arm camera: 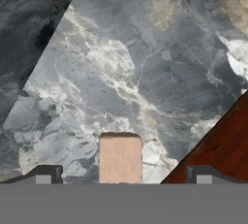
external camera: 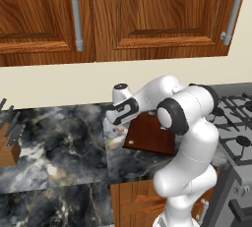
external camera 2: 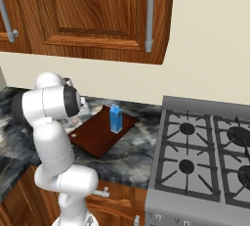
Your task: Take out the milk from the fridge and place it on the tray on the counter. Then take the sugar cube near the tray and place it in the tray.
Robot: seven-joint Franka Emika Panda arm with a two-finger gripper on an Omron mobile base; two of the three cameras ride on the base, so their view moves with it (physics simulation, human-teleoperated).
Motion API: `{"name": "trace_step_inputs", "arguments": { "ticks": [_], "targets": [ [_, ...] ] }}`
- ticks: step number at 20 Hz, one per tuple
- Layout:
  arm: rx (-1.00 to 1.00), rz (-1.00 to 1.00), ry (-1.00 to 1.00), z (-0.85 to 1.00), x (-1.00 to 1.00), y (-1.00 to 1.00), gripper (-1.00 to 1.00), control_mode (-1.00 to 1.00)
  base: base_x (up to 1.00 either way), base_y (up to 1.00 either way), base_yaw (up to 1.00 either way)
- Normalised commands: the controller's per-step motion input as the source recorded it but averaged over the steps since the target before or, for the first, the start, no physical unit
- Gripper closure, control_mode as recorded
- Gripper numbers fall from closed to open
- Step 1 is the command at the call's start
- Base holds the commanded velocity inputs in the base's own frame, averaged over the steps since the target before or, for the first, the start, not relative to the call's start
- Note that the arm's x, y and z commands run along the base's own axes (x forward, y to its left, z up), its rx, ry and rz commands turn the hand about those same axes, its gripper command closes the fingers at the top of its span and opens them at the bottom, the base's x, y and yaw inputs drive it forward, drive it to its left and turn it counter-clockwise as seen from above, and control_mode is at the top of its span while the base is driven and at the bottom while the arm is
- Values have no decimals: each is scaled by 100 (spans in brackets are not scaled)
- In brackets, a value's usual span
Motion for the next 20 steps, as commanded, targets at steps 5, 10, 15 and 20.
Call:
{"name": "trace_step_inputs", "arguments": {
  "ticks": [5,10,15,20],
  "targets": [
    [0,-1,0,-4,6,1,-100,-100,0,0,0],
    [1,-1,0,-6,0,4,-100,-100,0,0,0],
    [0,-1,0,-5,0,7,-100,-100,0,0,0],
    [0,-1,0,-9,0,2,-100,-100,0,0,0]
  ]
}}
